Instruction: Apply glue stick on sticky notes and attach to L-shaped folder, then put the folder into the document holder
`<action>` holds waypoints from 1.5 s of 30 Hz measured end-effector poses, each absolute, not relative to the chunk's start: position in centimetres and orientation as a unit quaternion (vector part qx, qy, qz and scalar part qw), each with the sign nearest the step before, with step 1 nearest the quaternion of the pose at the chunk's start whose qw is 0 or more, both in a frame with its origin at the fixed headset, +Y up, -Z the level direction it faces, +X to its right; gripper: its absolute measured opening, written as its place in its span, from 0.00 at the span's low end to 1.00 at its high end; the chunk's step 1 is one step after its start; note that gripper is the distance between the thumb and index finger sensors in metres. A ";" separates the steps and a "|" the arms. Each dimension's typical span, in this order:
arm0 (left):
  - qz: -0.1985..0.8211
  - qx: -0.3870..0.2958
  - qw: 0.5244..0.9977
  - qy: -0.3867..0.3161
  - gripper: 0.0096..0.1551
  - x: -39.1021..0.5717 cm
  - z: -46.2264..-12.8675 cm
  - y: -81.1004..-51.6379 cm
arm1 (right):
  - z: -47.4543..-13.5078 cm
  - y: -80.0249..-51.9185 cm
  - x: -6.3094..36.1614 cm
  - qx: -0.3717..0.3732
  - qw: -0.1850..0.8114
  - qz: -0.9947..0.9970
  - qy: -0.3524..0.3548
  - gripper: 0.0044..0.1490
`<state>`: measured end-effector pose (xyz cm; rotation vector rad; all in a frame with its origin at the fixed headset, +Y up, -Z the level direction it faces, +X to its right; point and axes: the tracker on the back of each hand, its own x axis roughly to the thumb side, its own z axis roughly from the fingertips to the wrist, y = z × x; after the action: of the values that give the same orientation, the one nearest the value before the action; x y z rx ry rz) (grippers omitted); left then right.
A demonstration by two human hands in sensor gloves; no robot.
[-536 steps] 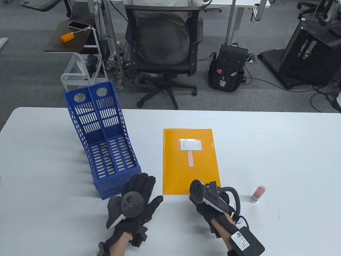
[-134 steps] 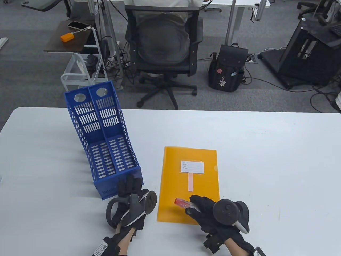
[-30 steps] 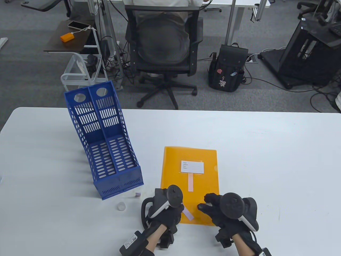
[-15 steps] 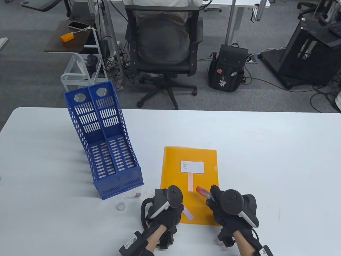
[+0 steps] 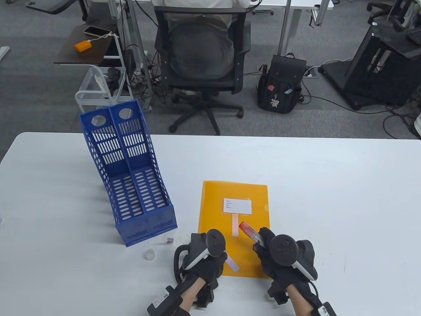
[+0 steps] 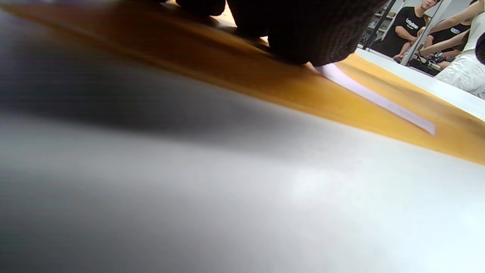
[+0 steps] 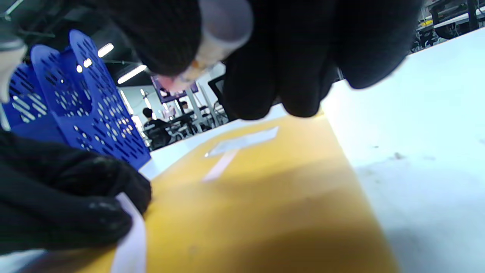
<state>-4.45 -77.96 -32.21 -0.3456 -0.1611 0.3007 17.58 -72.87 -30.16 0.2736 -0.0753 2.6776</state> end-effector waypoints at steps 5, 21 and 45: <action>0.141 -0.172 0.972 -0.082 0.21 -4.4 -32.1 -77.9 | -30.1 -72.7 17.5 0.112 0.257 0.959 -0.034 0.44; 0.136 -0.189 0.969 -0.082 0.20 -4.3 -32.3 -77.8 | -30.6 -74.1 17.3 0.076 0.339 0.938 0.000 0.43; 0.205 -0.181 0.959 -0.078 0.19 -4.7 -32.6 -76.0 | -30.9 -76.4 16.6 0.036 0.368 0.924 0.093 0.40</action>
<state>-4.75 -75.99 -32.61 -0.3668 -0.1575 0.4166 16.63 -76.37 -30.86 0.0932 0.2387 2.3743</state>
